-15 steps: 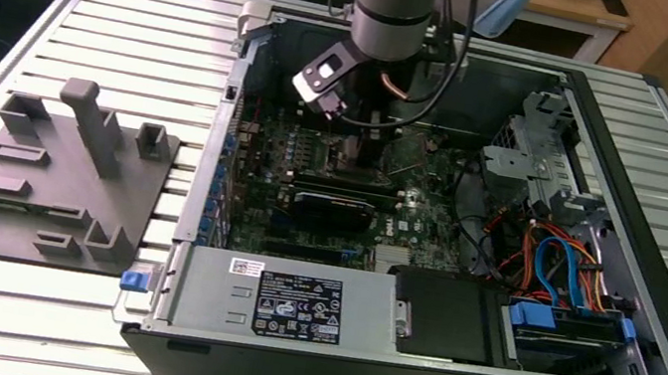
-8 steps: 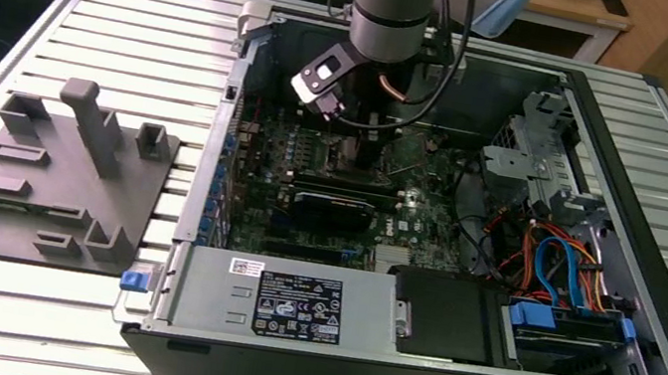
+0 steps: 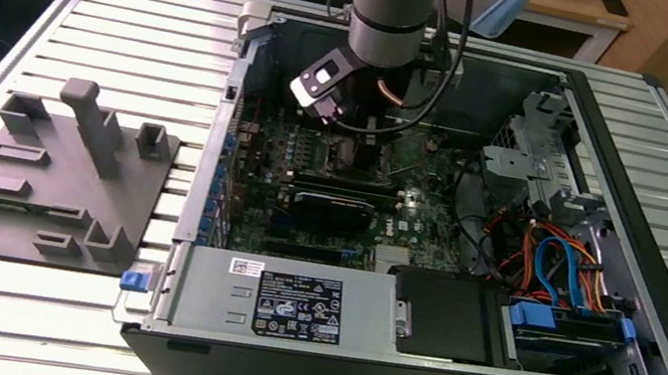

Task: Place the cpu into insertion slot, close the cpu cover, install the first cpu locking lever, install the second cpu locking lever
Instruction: 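Place the cpu into insertion slot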

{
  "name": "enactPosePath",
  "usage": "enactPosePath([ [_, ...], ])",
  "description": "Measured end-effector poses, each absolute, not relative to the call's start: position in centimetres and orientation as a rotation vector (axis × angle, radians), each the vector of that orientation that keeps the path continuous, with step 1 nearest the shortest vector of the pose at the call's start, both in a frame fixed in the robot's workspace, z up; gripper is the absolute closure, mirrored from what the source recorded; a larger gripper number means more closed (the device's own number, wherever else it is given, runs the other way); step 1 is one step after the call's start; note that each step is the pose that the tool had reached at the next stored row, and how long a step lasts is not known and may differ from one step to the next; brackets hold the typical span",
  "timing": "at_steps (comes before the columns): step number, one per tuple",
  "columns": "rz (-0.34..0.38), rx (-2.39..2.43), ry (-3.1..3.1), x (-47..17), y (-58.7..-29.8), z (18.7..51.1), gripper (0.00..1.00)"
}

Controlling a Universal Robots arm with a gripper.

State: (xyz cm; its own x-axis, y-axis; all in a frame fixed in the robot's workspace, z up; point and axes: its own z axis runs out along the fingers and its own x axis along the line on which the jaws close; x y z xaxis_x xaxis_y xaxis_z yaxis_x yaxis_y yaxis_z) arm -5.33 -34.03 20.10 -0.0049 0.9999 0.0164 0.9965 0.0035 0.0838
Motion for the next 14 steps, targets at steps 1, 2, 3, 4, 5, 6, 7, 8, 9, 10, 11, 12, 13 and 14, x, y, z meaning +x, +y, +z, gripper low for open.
enactPosePath([
  [1,0.109,2.182,2.191,-5.33,-34.03,19.98,0.46],
  [2,0.108,2.182,2.192,-5.33,-34.03,19.87,0.46],
  [3,0.108,2.183,2.192,-5.33,-34.03,19.76,0.46],
  [4,0.107,2.183,2.193,-5.33,-34.03,19.67,0.46],
  [5,0.107,2.183,2.193,-5.33,-34.03,19.60,0.46],
  [6,0.106,2.183,2.193,-5.33,-34.03,19.55,0.46],
  [7,0.106,2.184,2.193,-5.33,-34.03,19.50,0.46],
  [8,0.106,2.183,2.193,-5.33,-34.05,19.45,0.46],
  [9,0.106,2.183,2.194,-5.33,-34.06,19.41,0.46],
  [10,0.105,2.182,2.195,-5.33,-34.06,19.39,0.46],
  [11,0.106,2.181,2.196,-5.33,-34.07,19.37,0.46],
  [12,0.105,2.181,2.196,-5.33,-34.07,19.36,0.46],
  [13,0.105,2.181,2.197,-5.33,-34.07,19.35,0.46],
  [14,0.106,2.181,2.197,-5.32,-34.07,19.34,0.46],
])
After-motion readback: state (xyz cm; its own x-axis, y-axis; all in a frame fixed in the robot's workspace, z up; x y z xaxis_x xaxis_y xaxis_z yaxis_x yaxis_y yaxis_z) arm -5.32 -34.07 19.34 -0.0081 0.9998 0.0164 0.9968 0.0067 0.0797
